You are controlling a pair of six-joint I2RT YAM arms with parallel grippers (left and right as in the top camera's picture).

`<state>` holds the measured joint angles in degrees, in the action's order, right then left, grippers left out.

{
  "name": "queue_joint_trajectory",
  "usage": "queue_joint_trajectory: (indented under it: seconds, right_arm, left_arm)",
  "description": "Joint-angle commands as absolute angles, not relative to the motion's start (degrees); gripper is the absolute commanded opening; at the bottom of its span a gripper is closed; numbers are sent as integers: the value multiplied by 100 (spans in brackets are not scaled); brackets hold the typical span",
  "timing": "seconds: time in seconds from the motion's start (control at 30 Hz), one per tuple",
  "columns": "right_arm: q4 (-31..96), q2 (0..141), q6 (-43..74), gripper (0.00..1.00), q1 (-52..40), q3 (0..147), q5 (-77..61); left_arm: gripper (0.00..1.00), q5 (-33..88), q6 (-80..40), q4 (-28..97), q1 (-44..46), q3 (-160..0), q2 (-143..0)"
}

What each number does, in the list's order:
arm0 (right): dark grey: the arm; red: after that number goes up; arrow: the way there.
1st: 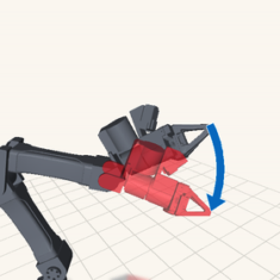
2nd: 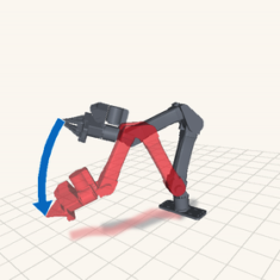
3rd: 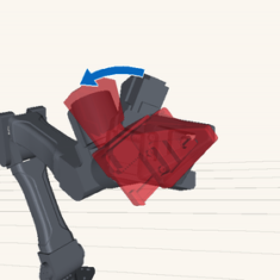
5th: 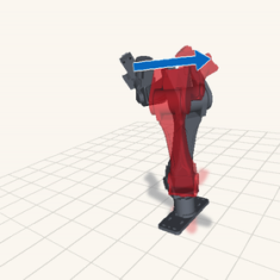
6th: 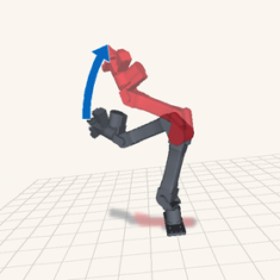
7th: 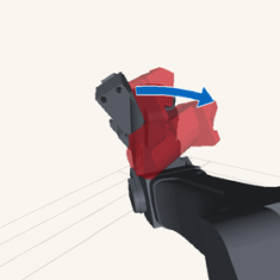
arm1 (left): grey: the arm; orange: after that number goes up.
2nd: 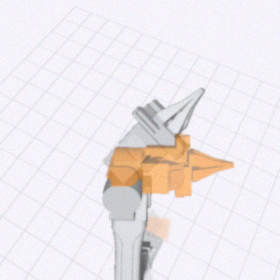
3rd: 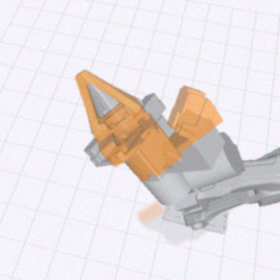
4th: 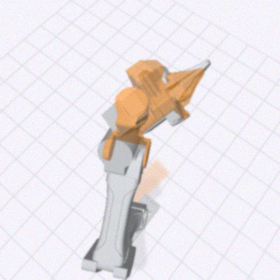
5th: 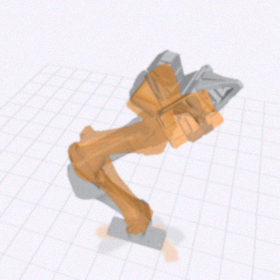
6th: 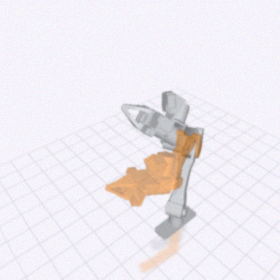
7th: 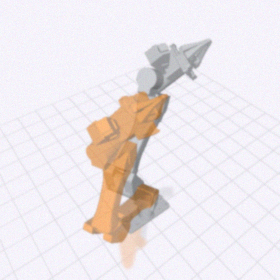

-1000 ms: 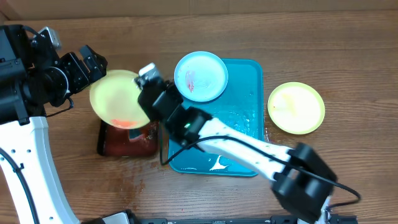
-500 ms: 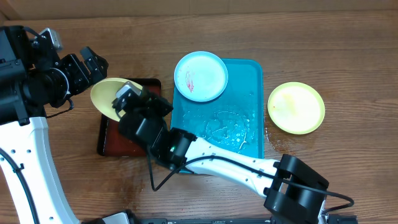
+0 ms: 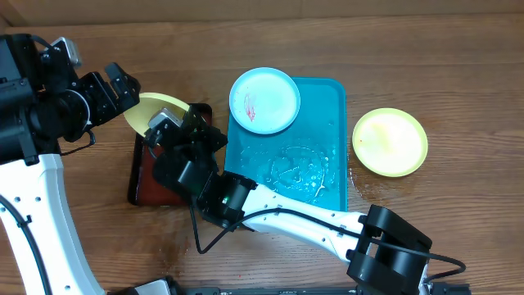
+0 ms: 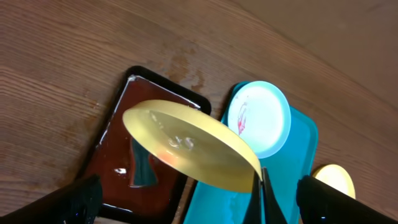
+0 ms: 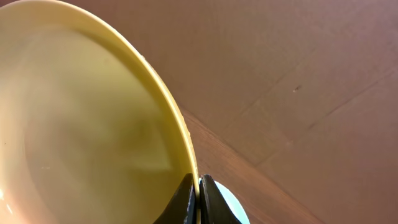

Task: Clean dirty plates on tray and stack at the side
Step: 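Lift the second yellow plate with right gripper and tilt over black tray, then carry the plate right and lower it onto the first yellow plate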

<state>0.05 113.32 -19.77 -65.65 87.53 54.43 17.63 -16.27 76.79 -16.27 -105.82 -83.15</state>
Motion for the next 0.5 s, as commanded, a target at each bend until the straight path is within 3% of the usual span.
queue_joint_trajectory:
  seconds: [0.0,0.2,0.23,0.3,0.47]
  right_arm:
    - [-84,11111,-1892,4,-6484,8838,5599]
    - [797,11026,137,3,-5841,8840,5249]
    - [1151,10951,569,3,-5636,8853,4580]
    - [2086,10608,1608,4,-4831,8989,1959]
    - [2838,9828,2418,4,-3190,9115,-1271]
  left_arm:
    - [100,1612,-1518,7693,-1664,-10704,-8248]
    - [100,1612,-1518,7690,-1662,-10704,-8248]
    - [100,1612,-1518,7690,-1662,-10704,-8248]
    - [100,1610,-1511,7690,-1662,-10704,-8248]
    - [100,1610,-1389,7693,-1662,-10704,-8248]
